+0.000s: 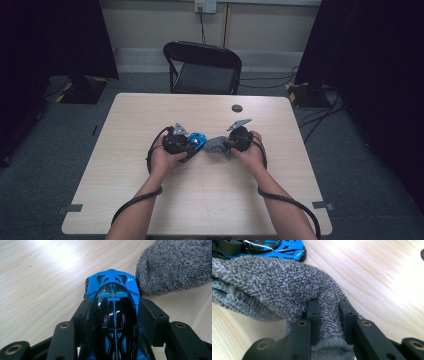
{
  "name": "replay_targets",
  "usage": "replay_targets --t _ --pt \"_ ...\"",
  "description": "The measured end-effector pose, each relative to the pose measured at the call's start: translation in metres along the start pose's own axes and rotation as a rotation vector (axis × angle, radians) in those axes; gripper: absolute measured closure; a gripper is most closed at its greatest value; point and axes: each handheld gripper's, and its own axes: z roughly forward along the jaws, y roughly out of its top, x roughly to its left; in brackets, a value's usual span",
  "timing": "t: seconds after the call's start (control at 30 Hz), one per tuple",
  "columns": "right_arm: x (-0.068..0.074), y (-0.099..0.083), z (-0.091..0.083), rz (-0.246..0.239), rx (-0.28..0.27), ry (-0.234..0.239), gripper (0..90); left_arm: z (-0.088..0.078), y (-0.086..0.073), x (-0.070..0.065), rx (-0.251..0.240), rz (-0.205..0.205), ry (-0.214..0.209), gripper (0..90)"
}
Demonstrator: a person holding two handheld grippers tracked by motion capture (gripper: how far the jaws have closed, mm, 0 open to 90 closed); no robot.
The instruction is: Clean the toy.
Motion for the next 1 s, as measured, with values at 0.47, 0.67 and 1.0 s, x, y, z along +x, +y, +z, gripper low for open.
replay_targets --t 0.47,0.67,1.0 --pt "-0.019 -0.013 -0.011 0.063 -0.016 -0.030 73.9 0.000 0.001 0.000 0.008 0.001 0.001 47.8" --pt "-0.027 -0.019 -0.020 0.079 -0.028 -0.048 74.0 0.000 0.001 0.000 0.007 -0.002 0.000 47.8" --pt "-0.029 -0.025 -0.037 0.086 -0.072 -0.029 74.0 0.000 0.002 0.000 0.014 -0.007 -0.003 47.8"
